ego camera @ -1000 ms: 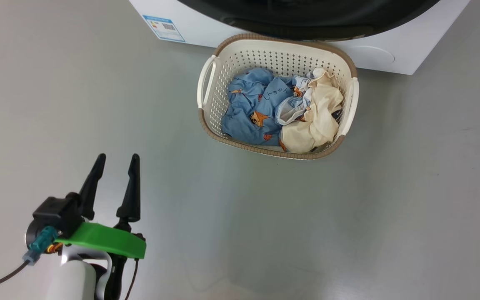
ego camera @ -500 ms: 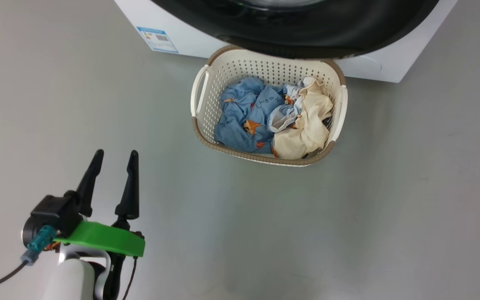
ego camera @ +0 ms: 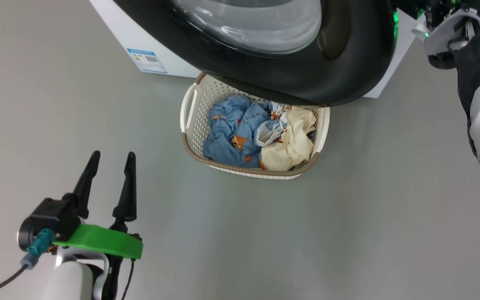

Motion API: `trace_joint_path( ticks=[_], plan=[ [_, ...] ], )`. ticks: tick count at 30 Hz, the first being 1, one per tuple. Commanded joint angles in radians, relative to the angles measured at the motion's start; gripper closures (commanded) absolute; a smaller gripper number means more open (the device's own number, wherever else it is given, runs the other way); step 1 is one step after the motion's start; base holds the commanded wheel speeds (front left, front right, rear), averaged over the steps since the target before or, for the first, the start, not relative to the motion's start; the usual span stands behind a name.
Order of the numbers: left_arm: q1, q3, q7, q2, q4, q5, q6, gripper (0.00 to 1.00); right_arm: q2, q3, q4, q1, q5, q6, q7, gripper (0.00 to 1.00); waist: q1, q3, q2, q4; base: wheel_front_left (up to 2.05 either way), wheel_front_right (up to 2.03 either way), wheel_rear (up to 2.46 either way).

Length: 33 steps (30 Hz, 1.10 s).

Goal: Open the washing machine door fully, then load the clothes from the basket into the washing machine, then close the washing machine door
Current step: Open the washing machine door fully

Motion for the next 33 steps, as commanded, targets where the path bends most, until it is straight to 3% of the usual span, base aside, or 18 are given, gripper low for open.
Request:
trace_joint_path(
  ticks=[1,17,25,33],
  plan=[
    [0.013,0.037,-0.006,0.029,-0.029,0.011,-0.002,0.00,0.030,0.015,-0.050,0.003,0.019,0.003,0.023,1.00,0.0000,-0.011,0.0000,-0.010,0.00,0.00,0.00],
    [0.029,0.036,-0.006,0.039,-0.024,0.019,-0.002,0.00,0.054,0.116,-0.183,0.150,0.152,0.003,0.244,1.00,0.0000,-0.060,0.0000,-0.014,0.00,0.00,0.00],
    [0.044,0.036,-0.006,0.048,-0.021,0.025,-0.002,0.00,0.054,0.335,-0.223,0.249,0.386,0.003,0.299,1.00,0.0000,-0.109,0.0000,-0.034,0.00,0.00,0.00],
    [0.057,0.035,-0.006,0.056,-0.023,0.029,-0.002,0.00,0.054,0.530,-0.280,0.346,0.576,0.003,0.286,1.00,0.0000,-0.146,0.0000,-0.050,0.00,0.00,0.00]
  ],
)
